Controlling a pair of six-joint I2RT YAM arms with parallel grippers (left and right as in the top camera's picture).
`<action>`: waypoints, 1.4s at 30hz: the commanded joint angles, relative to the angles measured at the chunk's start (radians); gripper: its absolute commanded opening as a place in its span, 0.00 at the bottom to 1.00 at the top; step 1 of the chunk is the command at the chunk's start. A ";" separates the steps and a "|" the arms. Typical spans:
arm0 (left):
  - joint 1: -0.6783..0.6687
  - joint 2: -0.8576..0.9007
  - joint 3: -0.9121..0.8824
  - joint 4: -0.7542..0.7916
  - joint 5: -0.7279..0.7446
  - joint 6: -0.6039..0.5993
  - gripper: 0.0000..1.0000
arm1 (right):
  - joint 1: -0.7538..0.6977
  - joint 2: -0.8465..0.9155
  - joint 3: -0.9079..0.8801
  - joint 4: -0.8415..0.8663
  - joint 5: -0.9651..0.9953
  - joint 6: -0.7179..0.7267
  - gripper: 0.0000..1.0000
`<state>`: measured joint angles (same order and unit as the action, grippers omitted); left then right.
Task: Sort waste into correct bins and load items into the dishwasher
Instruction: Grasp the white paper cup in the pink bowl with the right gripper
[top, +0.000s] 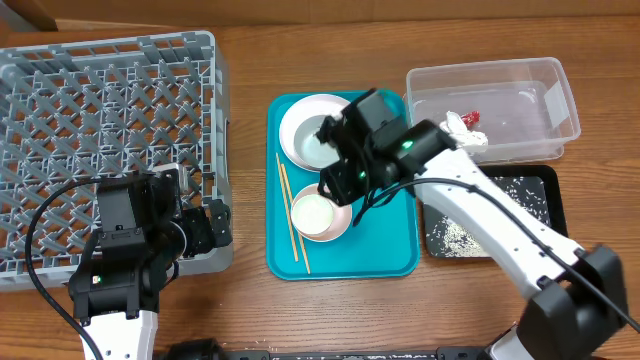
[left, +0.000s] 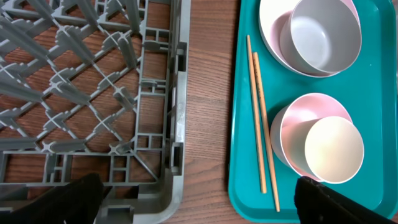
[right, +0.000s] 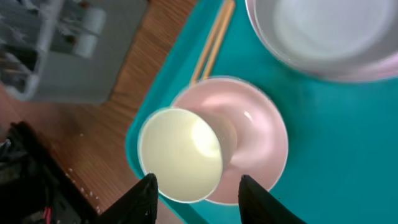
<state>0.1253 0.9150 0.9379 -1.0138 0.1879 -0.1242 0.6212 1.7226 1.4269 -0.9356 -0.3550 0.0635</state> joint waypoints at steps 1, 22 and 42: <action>0.005 0.001 0.020 0.001 0.015 0.016 1.00 | 0.004 0.008 -0.087 0.053 0.060 0.135 0.44; 0.005 0.001 0.020 0.000 0.014 0.016 1.00 | 0.019 0.008 -0.198 0.150 0.040 0.151 0.44; 0.005 0.001 0.020 0.000 0.015 0.016 1.00 | 0.019 0.008 -0.198 0.146 0.040 0.151 0.44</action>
<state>0.1253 0.9150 0.9379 -1.0142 0.1913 -0.1242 0.6357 1.7329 1.2358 -0.7956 -0.3107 0.2096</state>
